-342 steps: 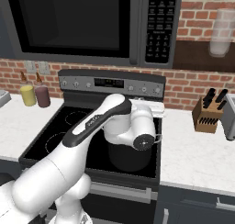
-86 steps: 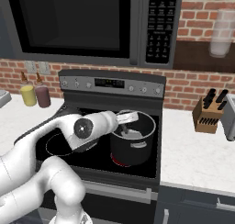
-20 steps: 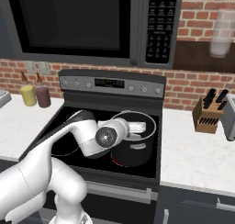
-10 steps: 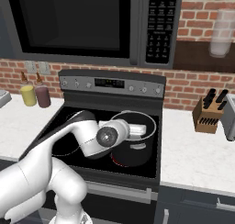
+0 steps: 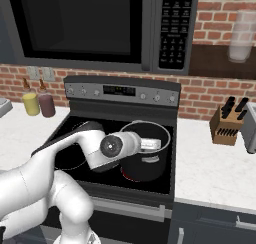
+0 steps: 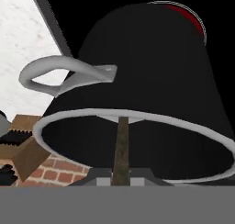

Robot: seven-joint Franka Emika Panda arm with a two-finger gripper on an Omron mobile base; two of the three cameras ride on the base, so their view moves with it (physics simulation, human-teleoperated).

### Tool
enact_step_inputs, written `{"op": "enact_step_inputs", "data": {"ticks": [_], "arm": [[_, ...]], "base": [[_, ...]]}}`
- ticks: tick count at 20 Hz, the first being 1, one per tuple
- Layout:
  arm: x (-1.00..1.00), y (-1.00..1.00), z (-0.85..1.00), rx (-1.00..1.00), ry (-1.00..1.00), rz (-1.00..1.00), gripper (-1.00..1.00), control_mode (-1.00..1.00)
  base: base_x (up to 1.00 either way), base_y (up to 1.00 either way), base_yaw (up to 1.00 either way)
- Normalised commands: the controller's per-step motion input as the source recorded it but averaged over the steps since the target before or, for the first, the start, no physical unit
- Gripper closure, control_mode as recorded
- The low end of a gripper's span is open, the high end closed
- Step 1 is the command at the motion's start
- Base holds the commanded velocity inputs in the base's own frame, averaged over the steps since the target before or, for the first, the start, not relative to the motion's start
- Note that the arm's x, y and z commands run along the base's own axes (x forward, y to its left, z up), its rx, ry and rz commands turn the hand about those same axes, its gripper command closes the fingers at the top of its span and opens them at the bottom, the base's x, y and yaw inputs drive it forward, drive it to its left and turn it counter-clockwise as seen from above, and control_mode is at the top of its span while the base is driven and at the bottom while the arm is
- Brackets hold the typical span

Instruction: Put the lemon and lemon in the pot. Retrieve the spatula and lightly stir the vegetables in the pot.

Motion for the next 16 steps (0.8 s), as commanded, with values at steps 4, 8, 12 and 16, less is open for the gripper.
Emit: {"op": "enact_step_inputs", "data": {"ticks": [4,8,12,16], "arm": [[0.00,0.00,0.11,0.03,0.24,-0.17,1.00,-1.00],[0.00,0.04,0.12,0.12,0.07,-0.02,1.00,-1.00],[0.00,0.09,0.08,0.19,0.00,0.00,1.00,-1.00],[0.00,0.07,0.09,0.18,0.00,0.00,1.00,-1.00]], "base": [[0.00,0.00,0.00],[0.00,0.00,0.00],[0.00,0.00,0.00],[0.00,0.00,0.00]]}}
